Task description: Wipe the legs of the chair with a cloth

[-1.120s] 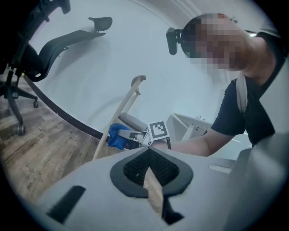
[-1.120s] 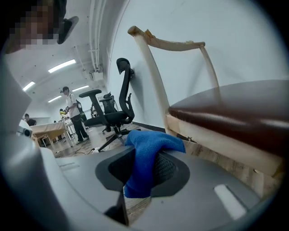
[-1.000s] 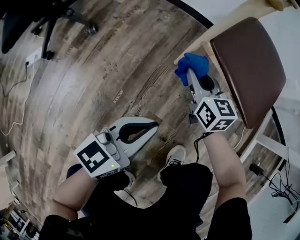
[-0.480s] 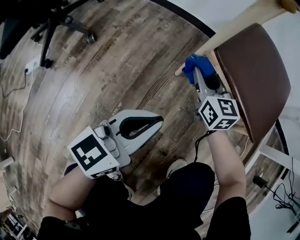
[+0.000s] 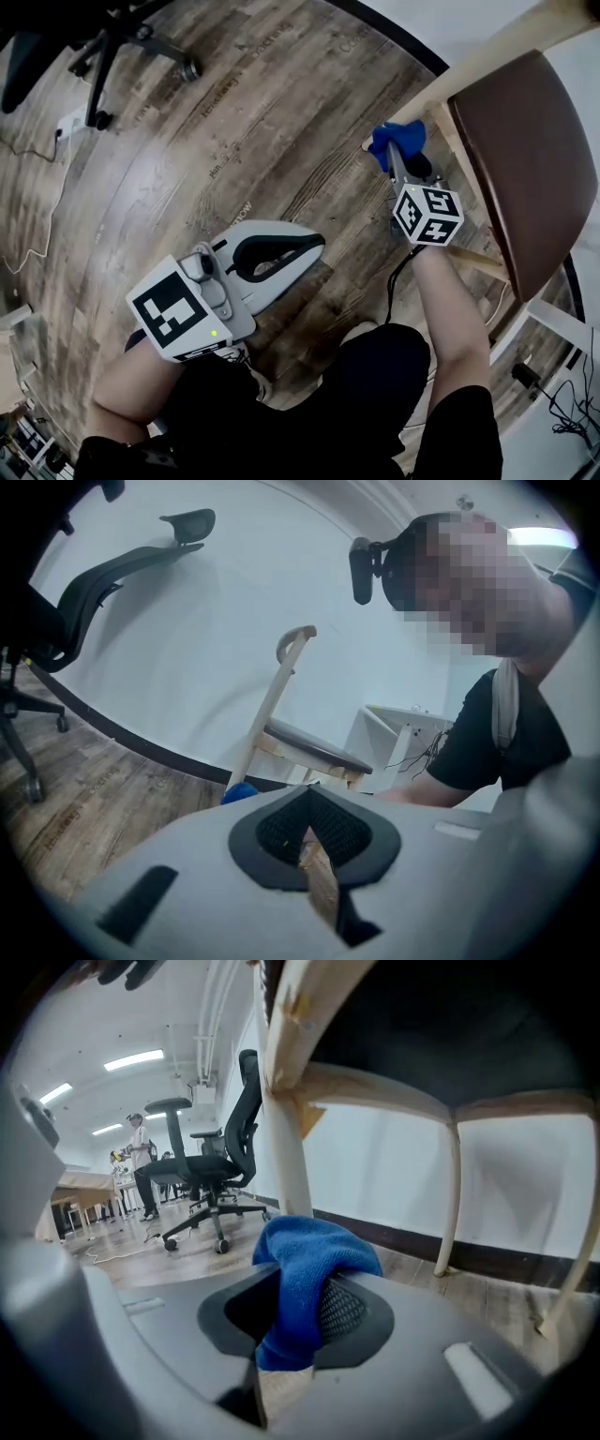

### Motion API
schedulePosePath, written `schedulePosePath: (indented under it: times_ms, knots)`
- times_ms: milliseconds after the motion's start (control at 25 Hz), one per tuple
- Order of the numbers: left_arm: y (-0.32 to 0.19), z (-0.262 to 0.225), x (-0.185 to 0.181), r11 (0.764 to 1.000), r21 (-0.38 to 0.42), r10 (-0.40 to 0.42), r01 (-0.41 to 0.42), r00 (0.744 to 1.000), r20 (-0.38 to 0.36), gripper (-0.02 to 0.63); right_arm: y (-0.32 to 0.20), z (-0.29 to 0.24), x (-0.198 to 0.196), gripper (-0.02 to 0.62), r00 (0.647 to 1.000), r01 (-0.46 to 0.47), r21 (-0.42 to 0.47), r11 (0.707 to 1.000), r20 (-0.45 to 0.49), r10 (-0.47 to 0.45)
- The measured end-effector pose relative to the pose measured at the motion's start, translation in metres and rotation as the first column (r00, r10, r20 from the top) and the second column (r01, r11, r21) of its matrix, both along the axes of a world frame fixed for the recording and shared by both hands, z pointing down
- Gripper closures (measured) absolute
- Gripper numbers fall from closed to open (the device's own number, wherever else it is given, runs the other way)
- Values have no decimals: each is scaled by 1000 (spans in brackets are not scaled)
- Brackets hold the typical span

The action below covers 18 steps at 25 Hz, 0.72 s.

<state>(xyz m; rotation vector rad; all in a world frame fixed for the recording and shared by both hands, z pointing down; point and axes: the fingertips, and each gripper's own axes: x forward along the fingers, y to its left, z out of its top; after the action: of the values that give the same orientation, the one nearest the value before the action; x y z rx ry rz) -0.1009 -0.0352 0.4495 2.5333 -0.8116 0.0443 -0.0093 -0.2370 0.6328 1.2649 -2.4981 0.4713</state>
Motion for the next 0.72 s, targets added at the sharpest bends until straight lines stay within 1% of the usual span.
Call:
schedulePosePath:
  times_ms: [120,240,400,560,720]
  knots:
    - [1,-1,-5,1000,-16,-13,13,1000,1,598,-4,50,1,495,999,-13,-81,997,-44,9]
    - [1,-8,-10,999,10,-32,32,999,4,598,-6,101,2,495,996,-28,-175,984,-94,12]
    - [8,-9,-16,998,2,-61,61,998,25,598,-5,159,2,497,983,-7,-280,960,-180,-46]
    - [17,-8,-26,996,4,-91,91,994,65,598,-10,192,2,495,968,-8,-344,939,-238,-79]
    - [24,-7,-30,995,11,-102,101,990,100,598,-12,197,4,494,963,-24,-373,928,-258,-79]
